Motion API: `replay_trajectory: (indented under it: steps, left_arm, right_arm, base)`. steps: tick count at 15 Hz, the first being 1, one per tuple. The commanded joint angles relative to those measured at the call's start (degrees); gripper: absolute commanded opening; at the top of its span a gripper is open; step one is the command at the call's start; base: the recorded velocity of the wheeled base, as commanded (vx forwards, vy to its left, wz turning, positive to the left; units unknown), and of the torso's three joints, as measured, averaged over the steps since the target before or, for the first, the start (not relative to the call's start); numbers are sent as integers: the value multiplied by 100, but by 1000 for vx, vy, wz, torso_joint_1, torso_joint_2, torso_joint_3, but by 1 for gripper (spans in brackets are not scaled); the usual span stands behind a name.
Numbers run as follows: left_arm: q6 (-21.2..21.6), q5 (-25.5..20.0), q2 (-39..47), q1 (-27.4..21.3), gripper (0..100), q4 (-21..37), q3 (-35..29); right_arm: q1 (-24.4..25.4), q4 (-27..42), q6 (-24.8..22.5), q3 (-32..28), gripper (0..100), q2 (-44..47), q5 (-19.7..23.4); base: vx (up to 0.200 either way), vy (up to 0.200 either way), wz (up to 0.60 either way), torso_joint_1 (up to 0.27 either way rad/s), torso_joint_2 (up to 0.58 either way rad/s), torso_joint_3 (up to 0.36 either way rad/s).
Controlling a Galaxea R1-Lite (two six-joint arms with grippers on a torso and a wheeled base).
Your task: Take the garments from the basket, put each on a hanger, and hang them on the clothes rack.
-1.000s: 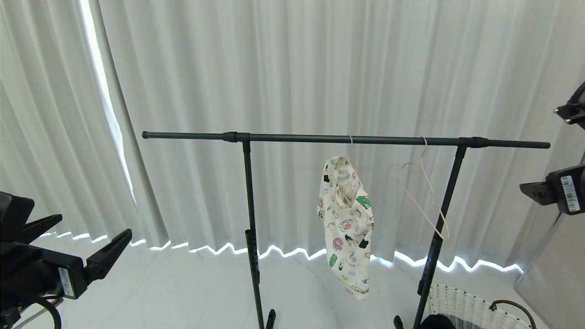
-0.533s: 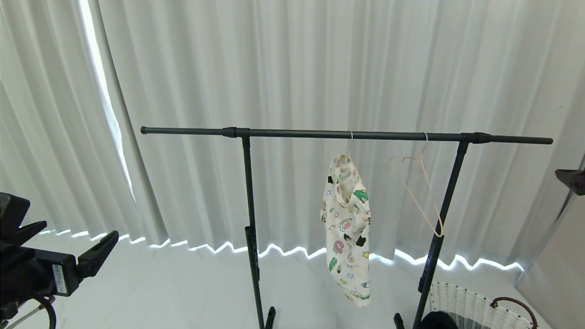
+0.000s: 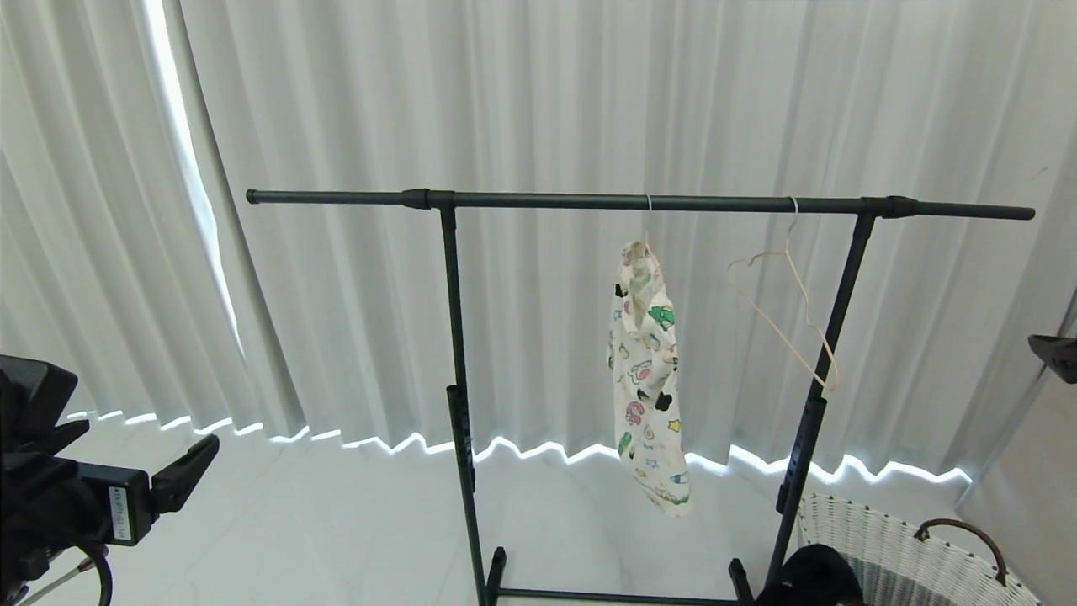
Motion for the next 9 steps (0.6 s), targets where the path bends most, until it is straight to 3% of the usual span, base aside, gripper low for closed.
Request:
replay_trajectory:
  steps: [1, 4, 7, 9]
  left_arm:
    - [4, 25, 28, 95, 100, -5, -13]
    - [13, 34, -103, 86, 100, -14, 22]
    - [13, 25, -51, 86, 100, -14, 83]
    - [4, 16, -33, 77, 100, -14, 13]
  right_arm:
    - [-88, 2, -1, 26, 100, 28, 7]
    - [-395, 11, -27, 176, 100, 19, -11]
    - [-843, -7, -361, 307, 100, -24, -20]
    - [-887, -148, -370, 492, 100, -24, -20]
  base:
    - [0, 0, 0, -222, 510, 290]
    - [0, 0, 0, -217, 509, 289]
    - [0, 0, 0, -209, 487, 281]
    - [0, 0, 0, -193, 479, 290]
